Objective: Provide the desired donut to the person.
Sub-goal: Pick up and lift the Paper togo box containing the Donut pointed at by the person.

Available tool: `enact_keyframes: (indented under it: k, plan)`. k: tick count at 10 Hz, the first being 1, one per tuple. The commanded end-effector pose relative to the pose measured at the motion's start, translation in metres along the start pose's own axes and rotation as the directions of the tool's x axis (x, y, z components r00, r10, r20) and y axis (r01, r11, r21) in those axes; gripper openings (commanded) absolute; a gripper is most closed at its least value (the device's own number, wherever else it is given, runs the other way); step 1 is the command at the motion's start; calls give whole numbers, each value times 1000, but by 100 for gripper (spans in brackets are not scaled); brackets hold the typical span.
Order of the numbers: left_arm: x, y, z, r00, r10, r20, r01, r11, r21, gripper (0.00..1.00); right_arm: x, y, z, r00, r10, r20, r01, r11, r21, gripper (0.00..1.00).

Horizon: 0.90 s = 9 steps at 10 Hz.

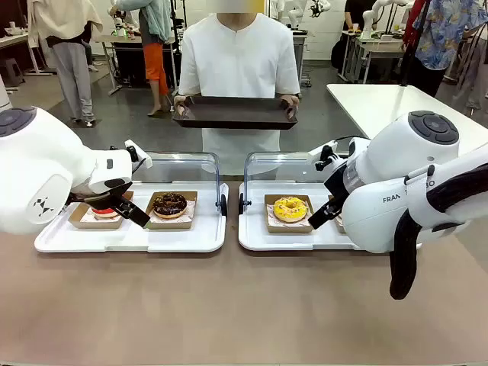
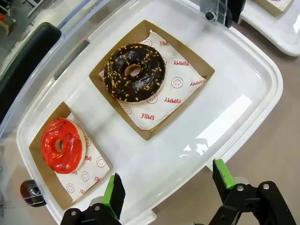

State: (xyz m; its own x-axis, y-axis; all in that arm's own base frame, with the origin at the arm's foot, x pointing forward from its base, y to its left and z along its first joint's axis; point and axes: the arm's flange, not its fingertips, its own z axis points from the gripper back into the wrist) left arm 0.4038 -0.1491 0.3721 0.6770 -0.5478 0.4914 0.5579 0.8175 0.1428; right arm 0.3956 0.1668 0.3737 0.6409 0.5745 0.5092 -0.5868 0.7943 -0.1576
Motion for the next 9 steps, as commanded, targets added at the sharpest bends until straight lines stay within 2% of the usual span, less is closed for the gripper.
enact_keyframes:
  k: [1,9]
  plan:
    - [0,0,0,1000,0,0,0,1000,0,100,0,0,0,1000,0,0,0,1000,0,100]
    - [0,0,0,1000,0,0,0,1000,0,100,0,0,0,1000,0,0,0,1000,0,100]
